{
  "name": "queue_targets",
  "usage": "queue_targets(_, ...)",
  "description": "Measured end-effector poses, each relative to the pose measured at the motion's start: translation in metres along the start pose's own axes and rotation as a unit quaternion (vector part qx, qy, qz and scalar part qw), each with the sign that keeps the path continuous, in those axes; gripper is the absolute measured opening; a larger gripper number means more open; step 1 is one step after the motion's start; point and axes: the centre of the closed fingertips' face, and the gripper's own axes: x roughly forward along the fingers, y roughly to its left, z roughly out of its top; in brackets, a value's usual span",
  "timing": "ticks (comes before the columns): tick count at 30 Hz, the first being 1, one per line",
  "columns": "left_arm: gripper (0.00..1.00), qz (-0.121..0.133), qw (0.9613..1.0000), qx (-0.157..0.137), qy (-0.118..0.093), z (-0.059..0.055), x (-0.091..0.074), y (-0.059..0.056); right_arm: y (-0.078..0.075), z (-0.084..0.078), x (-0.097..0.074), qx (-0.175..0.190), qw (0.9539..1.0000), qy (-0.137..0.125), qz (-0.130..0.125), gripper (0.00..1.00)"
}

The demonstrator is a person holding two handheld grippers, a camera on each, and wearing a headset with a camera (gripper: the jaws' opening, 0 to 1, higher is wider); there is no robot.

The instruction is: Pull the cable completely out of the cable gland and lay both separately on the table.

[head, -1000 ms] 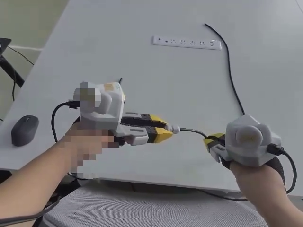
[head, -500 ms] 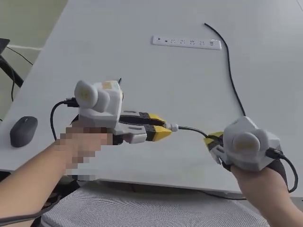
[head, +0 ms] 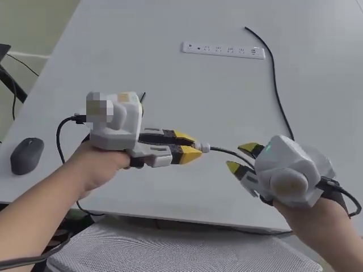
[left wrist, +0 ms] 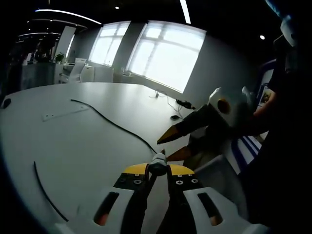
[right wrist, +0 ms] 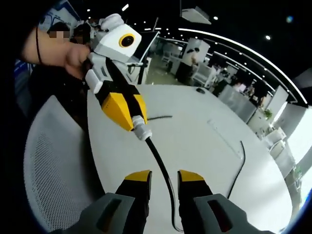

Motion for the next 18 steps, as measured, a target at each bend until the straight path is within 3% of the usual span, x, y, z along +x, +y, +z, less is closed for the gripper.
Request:
queue_targets(9, 0.15, -0.001, 1.0, 0.003, 0.004, 0.001, 0.002, -0.001, 0.008, 0.024, 0.004, -0.062, 0.998, -0.005, 0.005, 0.11)
queue_targets(18, 0.15, -0.003, 1.0, 0.004, 0.006, 0.0, 0.004, -0.003, 0.013, 0.023, 0.006, -0.085, 0.9963, -0.001, 0.012, 0.05)
